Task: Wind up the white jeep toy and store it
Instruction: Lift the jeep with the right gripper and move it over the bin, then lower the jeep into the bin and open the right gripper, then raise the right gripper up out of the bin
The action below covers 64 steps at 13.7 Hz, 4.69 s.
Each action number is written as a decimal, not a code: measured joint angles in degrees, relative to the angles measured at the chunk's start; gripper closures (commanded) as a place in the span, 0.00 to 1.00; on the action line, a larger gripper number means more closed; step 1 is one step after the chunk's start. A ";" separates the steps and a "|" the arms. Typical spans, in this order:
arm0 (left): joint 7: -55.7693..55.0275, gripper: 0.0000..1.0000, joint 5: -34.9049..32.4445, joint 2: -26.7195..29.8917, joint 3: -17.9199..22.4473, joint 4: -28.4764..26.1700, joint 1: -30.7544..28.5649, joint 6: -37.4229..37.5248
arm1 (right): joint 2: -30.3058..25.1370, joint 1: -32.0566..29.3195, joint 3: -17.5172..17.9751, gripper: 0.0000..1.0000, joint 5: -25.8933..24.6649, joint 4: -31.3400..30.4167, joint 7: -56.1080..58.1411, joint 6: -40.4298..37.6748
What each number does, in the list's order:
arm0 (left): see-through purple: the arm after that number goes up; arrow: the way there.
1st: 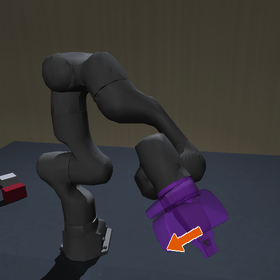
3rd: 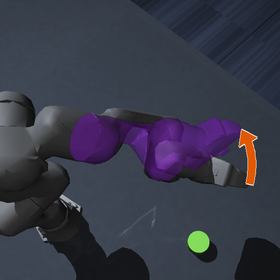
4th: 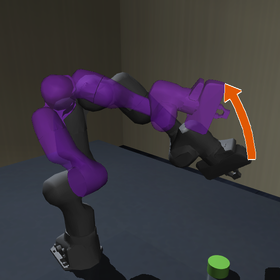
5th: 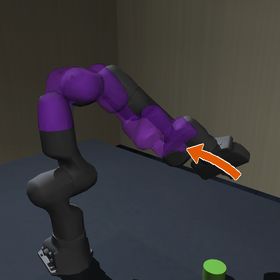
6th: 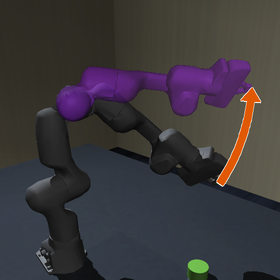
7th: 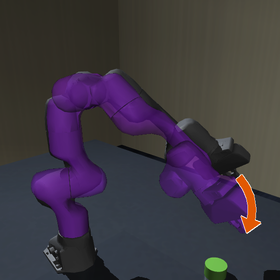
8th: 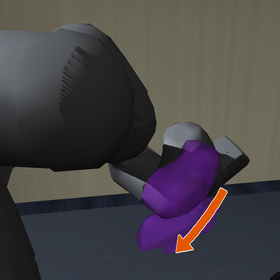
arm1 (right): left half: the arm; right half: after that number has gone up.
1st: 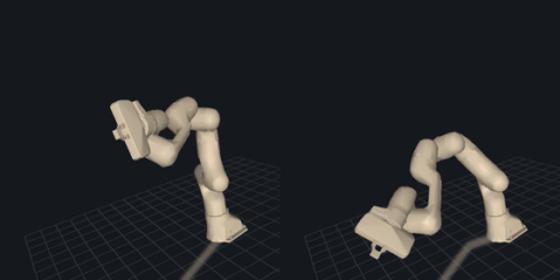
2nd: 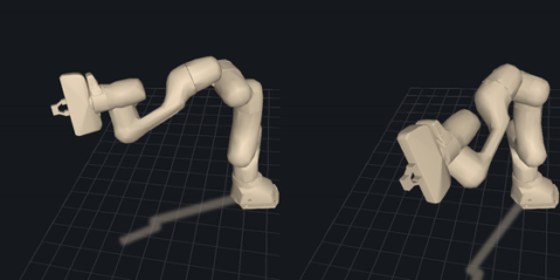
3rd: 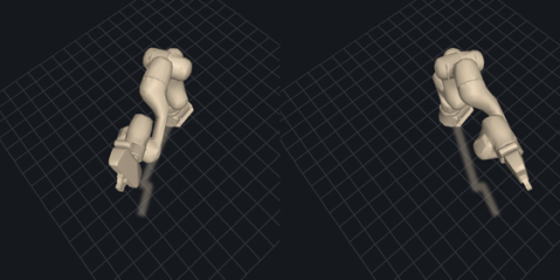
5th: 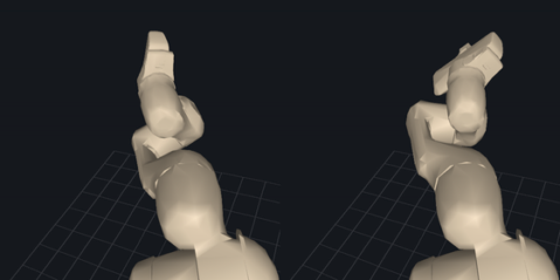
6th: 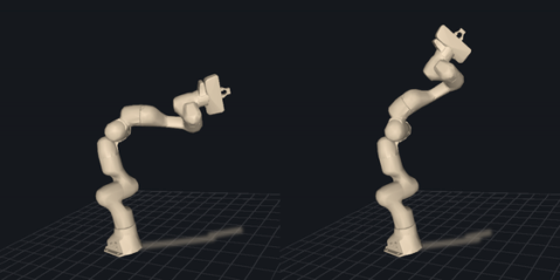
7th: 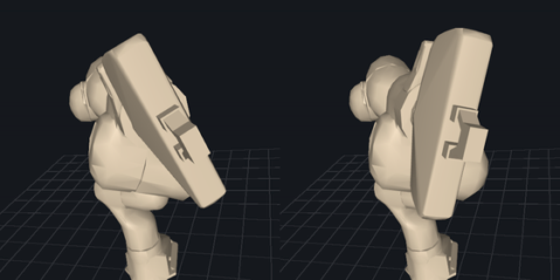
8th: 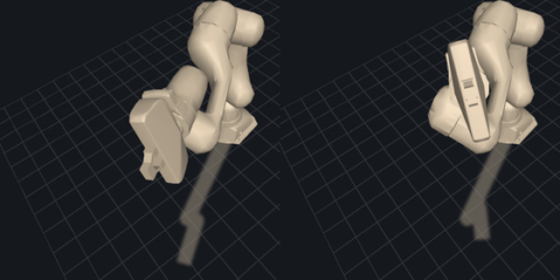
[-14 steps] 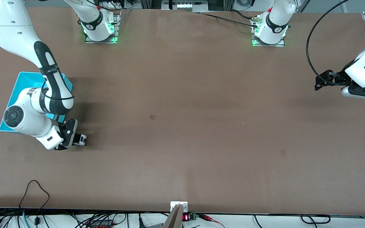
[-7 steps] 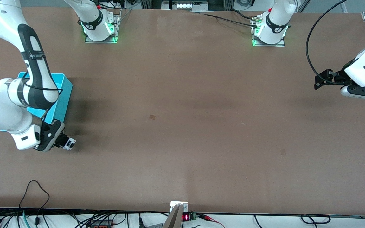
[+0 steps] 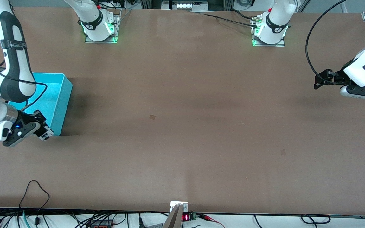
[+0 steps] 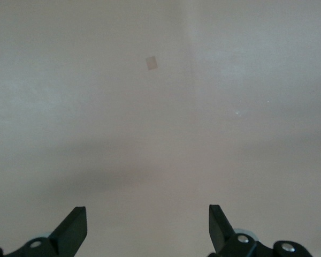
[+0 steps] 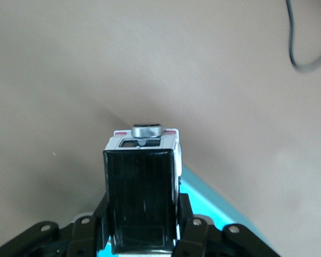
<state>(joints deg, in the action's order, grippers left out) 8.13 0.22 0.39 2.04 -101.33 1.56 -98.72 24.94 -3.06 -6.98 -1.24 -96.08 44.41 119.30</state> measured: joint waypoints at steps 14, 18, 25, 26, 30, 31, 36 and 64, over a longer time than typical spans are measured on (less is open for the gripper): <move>-0.02 0.00 -1.09 0.00 0.00 0.00 0.00 0.40 | -9.61 -0.33 -7.28 1.00 -0.84 -22.87 -33.51 5.61; -0.05 0.00 -1.82 0.00 0.01 0.00 -0.01 0.40 | -9.88 -0.67 -9.60 1.00 -1.08 -31.97 -33.42 18.83; -0.06 0.00 -1.86 0.00 0.01 0.00 -0.01 0.40 | -9.78 -1.62 -9.62 0.84 -1.13 -34.82 -32.05 20.20; -0.06 0.00 -1.87 0.00 0.01 0.00 -0.01 0.40 | -9.74 -1.98 -9.63 0.79 -1.14 -34.92 -31.40 20.20; -0.06 0.00 -1.89 0.00 0.01 0.00 -0.01 0.40 | -9.56 -2.65 -9.64 0.38 -1.15 -35.19 -30.52 20.67; -0.06 0.00 -1.89 0.00 0.01 0.00 -0.01 0.40 | -9.55 -2.71 -9.64 0.31 -1.15 -35.22 -30.51 20.67; -0.06 0.00 -1.90 0.00 0.13 0.00 -0.05 0.40 | -9.47 -2.78 -9.63 0.00 -1.16 -35.32 -29.89 20.71; -0.06 0.00 -1.93 0.00 0.37 0.00 -0.11 0.47 | -19.71 12.45 -9.53 0.00 3.29 -1.21 -35.21 -17.91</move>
<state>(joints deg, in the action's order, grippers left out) 8.06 -1.71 0.39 2.41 -101.33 1.45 -98.25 5.23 9.39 -16.51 2.05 -97.29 9.20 101.39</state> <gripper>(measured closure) 0.000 0.000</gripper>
